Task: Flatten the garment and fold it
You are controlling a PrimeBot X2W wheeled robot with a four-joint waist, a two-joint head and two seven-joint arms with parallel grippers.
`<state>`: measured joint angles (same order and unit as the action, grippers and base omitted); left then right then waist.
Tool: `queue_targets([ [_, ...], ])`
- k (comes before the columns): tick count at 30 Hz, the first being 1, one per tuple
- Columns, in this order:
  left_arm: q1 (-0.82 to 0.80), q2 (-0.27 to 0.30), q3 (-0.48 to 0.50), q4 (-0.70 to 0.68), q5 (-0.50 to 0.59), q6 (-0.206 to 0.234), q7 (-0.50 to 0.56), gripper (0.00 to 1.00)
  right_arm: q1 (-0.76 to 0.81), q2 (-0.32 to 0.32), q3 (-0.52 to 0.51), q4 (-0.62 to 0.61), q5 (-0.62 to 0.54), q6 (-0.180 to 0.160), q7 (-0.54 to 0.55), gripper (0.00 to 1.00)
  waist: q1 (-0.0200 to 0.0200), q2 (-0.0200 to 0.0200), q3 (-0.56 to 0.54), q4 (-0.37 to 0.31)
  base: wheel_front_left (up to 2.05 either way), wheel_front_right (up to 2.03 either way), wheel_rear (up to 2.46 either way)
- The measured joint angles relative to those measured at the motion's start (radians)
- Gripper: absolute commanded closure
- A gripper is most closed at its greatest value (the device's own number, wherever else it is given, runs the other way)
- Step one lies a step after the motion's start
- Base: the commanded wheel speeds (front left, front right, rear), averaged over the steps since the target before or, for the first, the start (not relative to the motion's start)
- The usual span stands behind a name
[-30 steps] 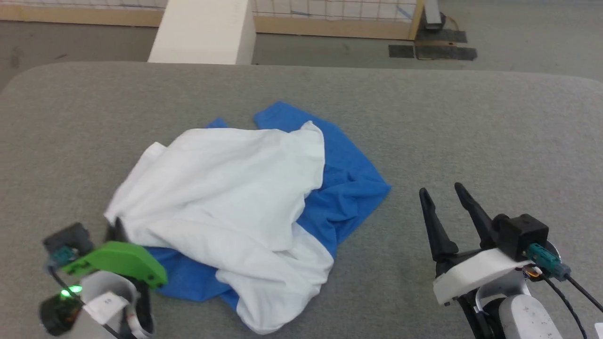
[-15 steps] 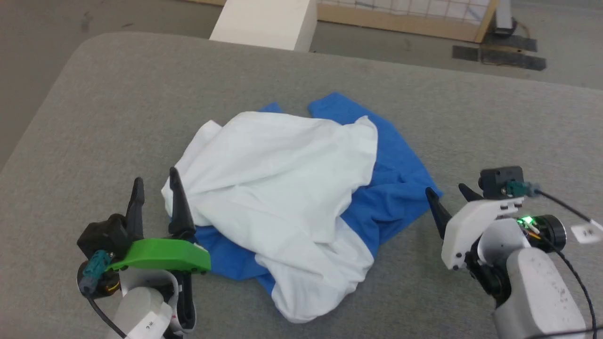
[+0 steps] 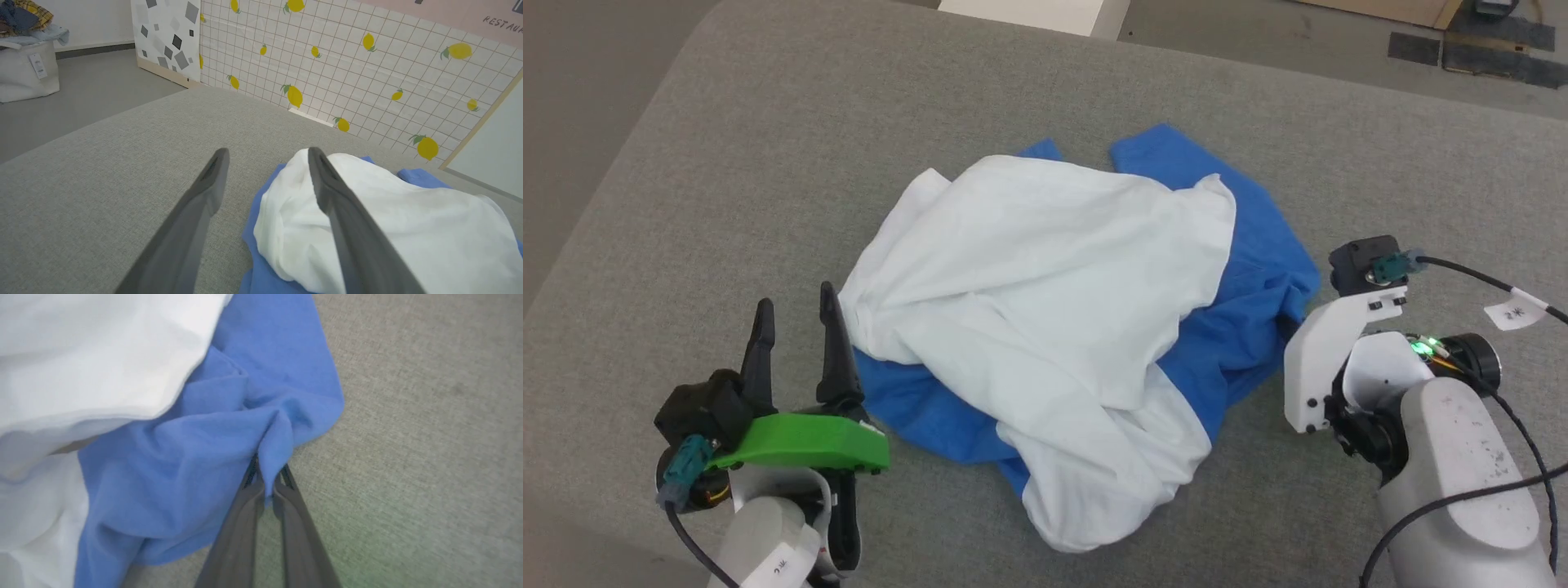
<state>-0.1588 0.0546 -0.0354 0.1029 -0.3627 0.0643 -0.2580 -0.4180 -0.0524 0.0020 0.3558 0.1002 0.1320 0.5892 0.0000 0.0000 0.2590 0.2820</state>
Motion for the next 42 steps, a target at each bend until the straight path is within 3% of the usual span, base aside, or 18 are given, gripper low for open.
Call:
queue_targets([
  [3, 0.007, 0.0, 0.014, 0.006, 0.002, 0.003, 0.0, 0.0, 0.034, 0.005, -0.054, -0.065, 0.007, 0.0, -0.059, 1.0, 0.0, 0.0, -0.008, -0.014, 0.0, 0.0, 0.0],
  [7, 0.029, -0.001, 0.031, 0.014, 0.016, -0.003, 0.0, 0.0, 0.092, -0.004, -0.201, -0.2, -0.002, 0.0, -0.106, 1.0, 0.0, 0.0, -0.027, -0.048, 0.0, 0.0, 0.0],
  [14, 0.053, -0.002, 0.047, 0.016, 0.029, -0.012, 0.0, 0.0, 0.256, -0.001, -0.469, -0.408, -0.032, 0.0, -0.084, 1.0, 0.0, 0.0, -0.066, -0.136, 0.0, 0.0, 0.0],
  [18, 0.056, -0.002, 0.048, 0.03, 0.029, -0.025, 0.0, 0.0, 0.334, 0.0, -0.584, -0.411, -0.026, 0.0, -0.052, 1.0, 0.0, 0.0, -0.083, -0.185, 0.0, 0.0, 0.0],
  [21, 0.056, -0.002, 0.045, 0.038, 0.032, -0.029, 0.0, 0.0, 0.379, 0.0, -0.607, -0.341, 0.019, 0.0, -0.025, 1.0, 0.0, 0.0, -0.094, -0.215, 0.0, 0.0, 0.0],
  [22, 0.056, -0.002, 0.046, 0.041, 0.032, -0.03, 0.0, 0.0, 0.392, 0.002, -0.607, -0.32, 0.033, 0.0, -0.02, 0.87, 0.0, 0.0, -0.097, -0.222, 0.0, 0.0, 0.0],
  [23, 0.056, -0.002, 0.048, 0.043, 0.032, -0.031, 0.0, 0.0, 0.404, 0.002, -0.602, -0.296, 0.043, 0.0, -0.018, 0.43, 0.0, 0.0, -0.101, -0.23, 0.0, 0.0, 0.0],
  [24, 0.056, -0.002, 0.048, 0.045, 0.034, -0.037, 0.0, 0.0, 0.414, 0.003, -0.597, -0.276, 0.053, 0.0, -0.02, 0.0, 0.0, 0.0, -0.105, -0.238, 0.0, 0.0, 0.0],
  [26, 0.056, -0.002, 0.046, 0.048, 0.038, -0.042, 0.0, 0.0, 0.424, 0.004, -0.57, -0.266, 0.062, 0.0, -0.069, 0.0, 0.0, 0.0, -0.112, -0.247, 0.0, 0.0, 0.0],
  [29, 0.056, -0.002, 0.044, 0.049, 0.039, -0.046, 0.0, 0.0, 0.427, 0.002, -0.491, -0.306, 0.068, 0.0, -0.225, 0.0, 0.0, 0.0, -0.125, -0.252, 0.0, 0.0, 0.0],
  [34, 0.055, -0.002, 0.038, 0.047, 0.049, -0.055, 0.0, 0.0, 0.427, 0.0, -0.254, -0.423, 0.048, 0.0, -0.463, 0.0, 0.0, 0.0, -0.131, -0.238, 0.0, 0.0, 0.0],
  [36, 0.055, -0.002, 0.035, 0.044, 0.05, -0.058, 0.0, 0.0, 0.405, -0.008, -0.141, -0.438, 0.047, 0.0, -0.501, 0.0, 0.0, 0.0, -0.129, -0.23, 0.0, 0.0, 0.0],
  [42, 0.041, -0.002, 0.008, 0.02, 0.05, -0.058, 0.0, 0.0, 0.19, -0.155, 0.213, -0.326, 0.082, 0.0, -0.529, 0.0, 0.0, 0.0, -0.098, -0.192, 0.0, 0.0, 0.0],
])
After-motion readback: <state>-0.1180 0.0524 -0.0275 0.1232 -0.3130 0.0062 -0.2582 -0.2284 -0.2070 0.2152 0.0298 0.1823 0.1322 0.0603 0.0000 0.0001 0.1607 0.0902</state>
